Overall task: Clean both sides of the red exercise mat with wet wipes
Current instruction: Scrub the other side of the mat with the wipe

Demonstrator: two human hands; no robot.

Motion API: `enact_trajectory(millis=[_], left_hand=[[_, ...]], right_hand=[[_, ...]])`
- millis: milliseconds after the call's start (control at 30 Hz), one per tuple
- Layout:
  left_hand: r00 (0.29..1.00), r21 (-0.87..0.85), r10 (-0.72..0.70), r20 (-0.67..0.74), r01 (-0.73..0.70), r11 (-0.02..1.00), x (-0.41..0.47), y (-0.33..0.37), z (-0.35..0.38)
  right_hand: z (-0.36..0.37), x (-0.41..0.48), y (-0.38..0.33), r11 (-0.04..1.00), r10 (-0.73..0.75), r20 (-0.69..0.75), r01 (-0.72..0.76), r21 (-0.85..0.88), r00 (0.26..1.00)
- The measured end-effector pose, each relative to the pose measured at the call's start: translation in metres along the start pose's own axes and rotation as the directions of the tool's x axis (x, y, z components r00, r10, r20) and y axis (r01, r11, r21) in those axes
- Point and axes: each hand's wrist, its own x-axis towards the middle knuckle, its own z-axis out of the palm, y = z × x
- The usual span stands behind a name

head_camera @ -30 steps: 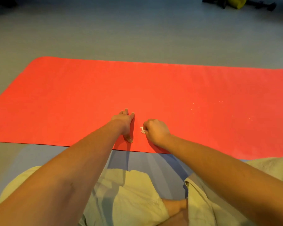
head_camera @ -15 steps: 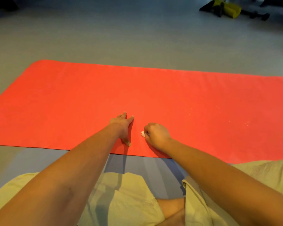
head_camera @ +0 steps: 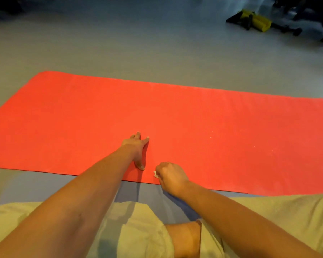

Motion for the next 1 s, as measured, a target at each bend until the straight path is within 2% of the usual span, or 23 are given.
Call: enact_trajectory(millis=[200,300,400,533,667,800,900,1000], left_hand=[[1.0,0.017,-0.012,0.017,0.011,1.0,0.006,0.002,-0.005],[0.999,0.017,-0.018,0.032,0.017,1.0,0.009,0.003,-0.008],[1.0,0.026,-0.006,0.025,0.005,1.0,0.015,0.002,-0.007],[1.0,-0.004,0.021,-0.016,-0.021,1.0,0.02,-0.007,0.0],[0.996,-0.021,0.033,-0.082,-0.034,0.999,0.028,-0.003,-0.007],[0.989,-0.079,0.006,-0.145,-0.018,0.997,0.044,0.002,-0.015],[0.992,-0.099,0.044,-0.116,-0.056,0.994,0.061,-0.002,-0.016],[0.997,-0.088,0.071,-0.02,-0.072,0.993,0.075,-0.006,-0.021]], right_hand=[[0.002,0.0,-0.001,0.998,0.023,-0.032,-0.021,0.053,0.999],[0.003,0.004,0.007,0.998,-0.034,-0.026,0.035,0.046,0.999],[0.003,0.019,0.02,0.995,-0.078,-0.083,0.083,0.049,0.993],[-0.01,0.067,0.042,0.995,0.053,-0.151,-0.039,0.09,0.987],[-0.019,0.091,0.05,0.991,0.135,-0.15,-0.131,0.04,0.979],[-0.008,0.061,0.044,0.999,-0.052,-0.093,0.053,0.011,0.994],[-0.002,0.041,0.05,0.978,-0.208,-0.047,0.207,-0.028,0.977],[-0.011,0.058,0.061,0.983,-0.181,-0.049,0.182,0.027,0.982]])
